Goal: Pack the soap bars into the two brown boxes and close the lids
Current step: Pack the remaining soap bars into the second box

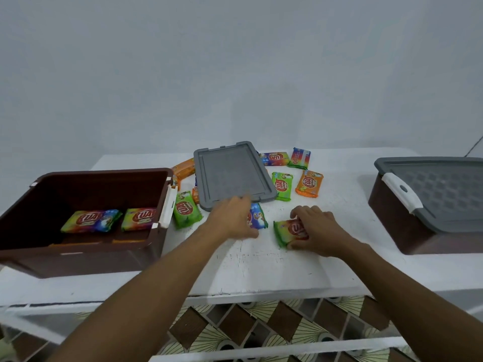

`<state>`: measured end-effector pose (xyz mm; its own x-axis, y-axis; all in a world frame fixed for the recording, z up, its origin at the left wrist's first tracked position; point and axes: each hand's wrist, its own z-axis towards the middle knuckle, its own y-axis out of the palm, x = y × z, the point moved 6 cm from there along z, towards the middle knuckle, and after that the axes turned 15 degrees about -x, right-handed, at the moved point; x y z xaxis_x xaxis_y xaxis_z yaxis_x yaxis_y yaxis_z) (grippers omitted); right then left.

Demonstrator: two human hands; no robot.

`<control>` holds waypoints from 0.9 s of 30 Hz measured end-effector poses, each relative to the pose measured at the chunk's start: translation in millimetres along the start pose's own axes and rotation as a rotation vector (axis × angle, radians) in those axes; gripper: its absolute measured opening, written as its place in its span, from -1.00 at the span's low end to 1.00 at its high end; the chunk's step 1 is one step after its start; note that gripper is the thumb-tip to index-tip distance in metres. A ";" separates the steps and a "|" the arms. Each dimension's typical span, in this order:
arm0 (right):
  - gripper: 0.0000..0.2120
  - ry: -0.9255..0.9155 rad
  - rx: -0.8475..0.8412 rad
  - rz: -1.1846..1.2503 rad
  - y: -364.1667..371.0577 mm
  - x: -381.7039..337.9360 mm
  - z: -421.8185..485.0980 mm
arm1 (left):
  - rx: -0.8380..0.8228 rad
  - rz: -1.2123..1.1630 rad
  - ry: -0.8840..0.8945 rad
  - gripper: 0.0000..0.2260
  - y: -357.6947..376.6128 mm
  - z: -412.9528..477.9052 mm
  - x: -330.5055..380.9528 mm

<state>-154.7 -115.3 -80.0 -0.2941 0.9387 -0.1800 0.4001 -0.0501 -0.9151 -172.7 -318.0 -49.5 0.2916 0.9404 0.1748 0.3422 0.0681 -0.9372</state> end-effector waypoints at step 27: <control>-0.42 -0.260 -0.020 -0.285 -104.7 -370.8 97.4 | -0.188 0.326 0.000 -0.43 -80.4 -132.6 -305.3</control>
<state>-172.1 -491.4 47.4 -0.6051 0.7961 -0.0069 0.2865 0.2097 -0.9349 -170.8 -654.7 12.5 0.4120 0.9028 -0.1236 0.3896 -0.2972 -0.8717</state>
